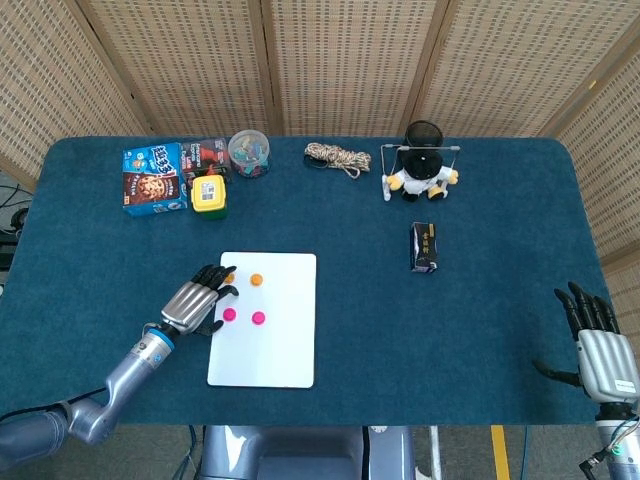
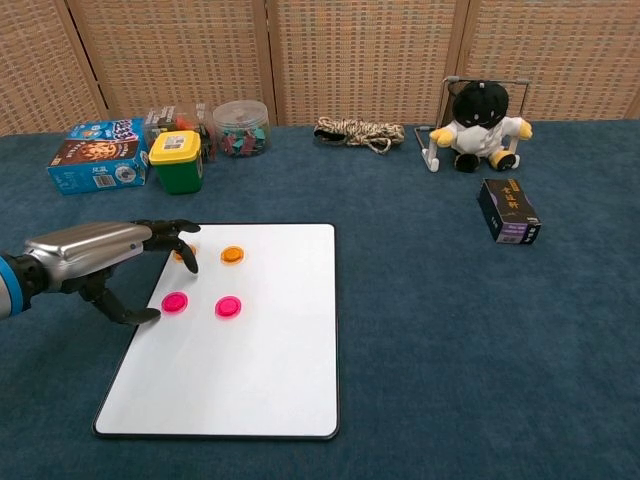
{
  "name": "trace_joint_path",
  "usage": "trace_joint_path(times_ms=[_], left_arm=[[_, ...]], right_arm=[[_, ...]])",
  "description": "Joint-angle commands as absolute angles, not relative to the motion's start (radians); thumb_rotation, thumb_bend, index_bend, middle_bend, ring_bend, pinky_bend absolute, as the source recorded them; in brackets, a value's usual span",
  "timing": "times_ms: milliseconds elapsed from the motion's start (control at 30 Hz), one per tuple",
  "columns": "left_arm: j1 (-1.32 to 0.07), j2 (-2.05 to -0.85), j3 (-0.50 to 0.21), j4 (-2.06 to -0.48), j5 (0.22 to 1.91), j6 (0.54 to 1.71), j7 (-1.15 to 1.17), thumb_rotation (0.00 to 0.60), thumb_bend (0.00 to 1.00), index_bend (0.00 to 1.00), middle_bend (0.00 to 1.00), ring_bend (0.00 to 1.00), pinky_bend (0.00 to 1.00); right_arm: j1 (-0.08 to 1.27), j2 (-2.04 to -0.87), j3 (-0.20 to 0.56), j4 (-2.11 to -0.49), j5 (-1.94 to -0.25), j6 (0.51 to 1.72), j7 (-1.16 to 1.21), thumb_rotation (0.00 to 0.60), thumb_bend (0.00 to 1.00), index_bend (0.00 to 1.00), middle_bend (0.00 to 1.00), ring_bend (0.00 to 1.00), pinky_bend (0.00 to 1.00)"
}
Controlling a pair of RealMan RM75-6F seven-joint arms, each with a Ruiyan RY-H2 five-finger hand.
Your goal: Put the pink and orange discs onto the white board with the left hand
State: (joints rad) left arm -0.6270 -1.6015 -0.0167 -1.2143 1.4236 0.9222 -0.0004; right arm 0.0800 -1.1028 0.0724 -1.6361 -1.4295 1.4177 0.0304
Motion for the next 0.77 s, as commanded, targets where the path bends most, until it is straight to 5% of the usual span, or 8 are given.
trace_joint_path(times_ms=[33, 233, 433, 767], left_arm=[[-0.623, -1.59, -0.017, -1.227, 1.431, 0.936, -0.008, 0.6, 0.34, 0.26, 0.0, 0.0, 0.0], [-0.587, -1.506, -0.02, -1.318, 1.484, 1.054, -0.051, 0.6, 0.29, 0.21, 0.0, 0.0, 0.0], [-0.483, -1.364, -0.02, -1.455, 1.459, 1.206, 0.0, 0.6, 0.01, 0.0, 0.0, 0.0, 0.0], [-0.235, -1.16, 0.007, -1.679, 1.276, 1.444, 0.176, 0.6, 0.0, 0.0, 0.0, 0.0, 0.0]], right_arm=[[0.08, -1.103, 0.072, -1.636, -1.43, 1.418, 0.03, 0.6, 0.0, 0.0, 0.0, 0.0, 0.0], [0.081, -1.103, 0.073, -1.634, -1.43, 1.417, 0.032, 0.6, 0.0, 0.0, 0.0, 0.0, 0.0], [0.08, -1.107, 0.073, -1.633, -1.435, 1.424, 0.026, 0.6, 0.0, 0.0, 0.0, 0.0, 0.0], [0.077, -1.117, 0.072, -1.626, -1.451, 1.443, -0.001, 0.6, 0.0, 0.0, 0.0, 0.0, 0.0]])
